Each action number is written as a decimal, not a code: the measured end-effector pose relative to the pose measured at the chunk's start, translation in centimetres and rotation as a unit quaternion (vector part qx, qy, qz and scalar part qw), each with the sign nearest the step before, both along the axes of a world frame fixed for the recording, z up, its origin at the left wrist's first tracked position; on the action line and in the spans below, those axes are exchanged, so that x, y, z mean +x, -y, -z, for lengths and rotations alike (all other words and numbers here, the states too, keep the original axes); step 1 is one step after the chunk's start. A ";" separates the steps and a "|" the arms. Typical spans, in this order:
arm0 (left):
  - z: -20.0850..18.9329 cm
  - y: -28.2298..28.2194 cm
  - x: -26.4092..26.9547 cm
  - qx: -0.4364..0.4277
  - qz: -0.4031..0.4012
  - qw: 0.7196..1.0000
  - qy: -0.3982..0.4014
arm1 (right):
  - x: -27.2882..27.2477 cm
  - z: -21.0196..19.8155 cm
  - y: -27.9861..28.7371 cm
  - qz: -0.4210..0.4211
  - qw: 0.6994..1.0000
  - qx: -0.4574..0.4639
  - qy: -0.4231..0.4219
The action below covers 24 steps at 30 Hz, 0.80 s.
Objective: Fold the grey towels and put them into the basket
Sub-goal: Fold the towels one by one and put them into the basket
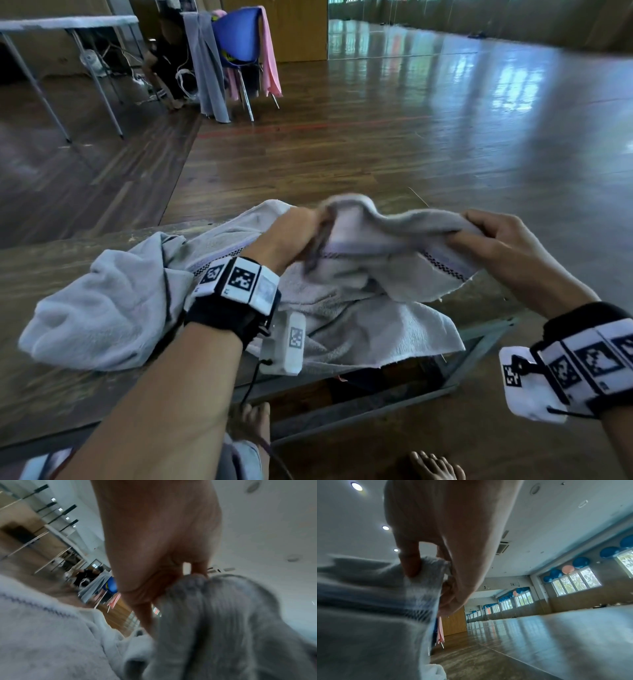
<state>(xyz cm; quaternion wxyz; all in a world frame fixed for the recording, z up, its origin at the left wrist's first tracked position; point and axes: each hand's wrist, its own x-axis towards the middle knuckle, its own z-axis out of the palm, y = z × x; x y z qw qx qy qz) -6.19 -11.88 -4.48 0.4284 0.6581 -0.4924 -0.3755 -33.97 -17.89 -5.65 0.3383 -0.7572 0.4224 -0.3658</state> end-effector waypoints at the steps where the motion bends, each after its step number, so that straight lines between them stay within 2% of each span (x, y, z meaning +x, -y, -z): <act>1: 0.2 -0.2 0.0 0.064 0.053 0.993 0.087 | -0.1 0.3 0.2 -0.011 0.999 0.016 -0.031; 3: 1.0 -0.6 0.2 0.155 0.128 0.945 0.257 | -0.2 1.0 0.2 -0.063 0.983 0.058 -0.163; 4: 1.5 -0.5 0.5 0.176 0.137 0.928 0.298 | -0.2 1.4 0.1 -0.095 0.964 0.080 -0.237; 6: 2.2 -0.5 1.0 0.177 0.117 0.929 0.303 | 0.4 2.1 -0.1 -0.126 0.931 0.109 -0.325; 7: 2.4 -0.4 1.3 0.157 0.095 0.937 0.296 | 0.8 2.5 0.0 -0.126 0.928 0.109 -0.332; 9: 3.0 -0.3 1.5 0.101 0.067 0.951 0.286 | 2.0 3.0 0.1 -0.109 0.944 0.079 -0.302; 11: 3.7 -0.3 1.3 0.058 0.075 0.957 0.276 | 3.5 3.5 0.0 -0.087 0.962 0.028 -0.257; 14: 4.9 0.1 0.5 0.045 0.106 0.964 0.241 | 5.9 4.2 0.1 -0.102 0.970 -0.011 -0.221; 19: 4.7 1.5 0.0 -0.016 0.116 0.986 0.120 | 7.7 5.8 0.9 -0.133 0.963 0.033 -0.231; 22: 4.4 1.9 -0.1 -0.065 0.129 0.982 0.118 | 8.4 5.3 0.7 -0.135 0.985 0.025 -0.109; 23: 4.0 2.0 -0.2 -0.082 0.126 0.983 0.105 | 8.5 4.7 0.6 -0.125 0.991 0.005 -0.055; 24: 3.5 2.1 -0.1 -0.088 0.117 0.987 0.059 | 8.6 4.0 0.4 -0.110 0.994 -0.015 0.003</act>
